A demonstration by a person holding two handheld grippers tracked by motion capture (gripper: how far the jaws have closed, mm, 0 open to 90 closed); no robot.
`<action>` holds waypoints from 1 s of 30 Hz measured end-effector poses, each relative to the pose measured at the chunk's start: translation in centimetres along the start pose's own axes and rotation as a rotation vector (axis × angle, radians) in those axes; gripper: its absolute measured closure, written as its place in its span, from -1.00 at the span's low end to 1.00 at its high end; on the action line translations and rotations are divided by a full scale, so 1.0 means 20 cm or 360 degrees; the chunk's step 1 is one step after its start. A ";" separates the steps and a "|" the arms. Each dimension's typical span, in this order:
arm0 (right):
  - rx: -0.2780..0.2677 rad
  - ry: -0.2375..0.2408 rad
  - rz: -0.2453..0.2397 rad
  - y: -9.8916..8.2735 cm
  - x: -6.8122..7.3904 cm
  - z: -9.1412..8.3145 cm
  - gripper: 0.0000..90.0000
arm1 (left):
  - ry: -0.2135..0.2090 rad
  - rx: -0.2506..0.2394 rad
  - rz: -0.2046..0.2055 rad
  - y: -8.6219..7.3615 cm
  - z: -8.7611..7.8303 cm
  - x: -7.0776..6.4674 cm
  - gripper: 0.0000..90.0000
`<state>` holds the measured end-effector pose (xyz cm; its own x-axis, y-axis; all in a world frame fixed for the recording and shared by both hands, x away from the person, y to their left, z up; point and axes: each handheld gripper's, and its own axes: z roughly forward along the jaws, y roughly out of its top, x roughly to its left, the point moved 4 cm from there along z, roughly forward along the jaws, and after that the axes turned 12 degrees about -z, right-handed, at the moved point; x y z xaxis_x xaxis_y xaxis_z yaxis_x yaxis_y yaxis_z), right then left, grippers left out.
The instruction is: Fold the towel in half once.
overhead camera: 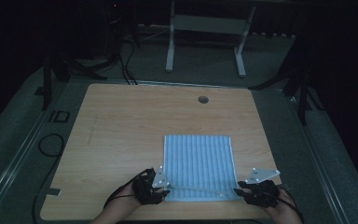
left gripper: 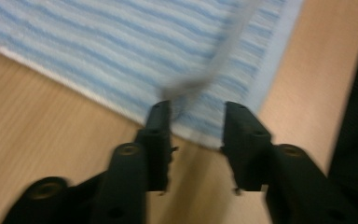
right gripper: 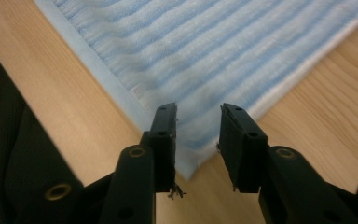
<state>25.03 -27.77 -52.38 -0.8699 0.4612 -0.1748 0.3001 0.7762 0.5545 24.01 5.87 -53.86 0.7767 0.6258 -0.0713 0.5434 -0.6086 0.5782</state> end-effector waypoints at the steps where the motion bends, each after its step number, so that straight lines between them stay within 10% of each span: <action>1: -0.0018 0.0004 0.0025 0.00 0.00 -0.02 0.44 | 0.0001 -0.0001 0.0008 0.00 -0.01 0.00 0.18; 14: -0.0007 0.0023 0.0042 0.05 -0.12 0.08 0.33 | -0.0090 0.0104 -0.0064 0.03 0.06 0.10 -0.06; 30: 0.0023 0.0050 0.0080 0.15 -0.37 0.22 0.13 | 0.0045 0.0102 -0.0194 0.20 0.05 0.41 -0.06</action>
<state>34.05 -26.87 -53.02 -0.8654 0.4863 -0.1210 0.3494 0.7586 0.5499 32.98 8.03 -52.98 0.6951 0.7097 -0.1144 0.6530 -0.5569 0.5133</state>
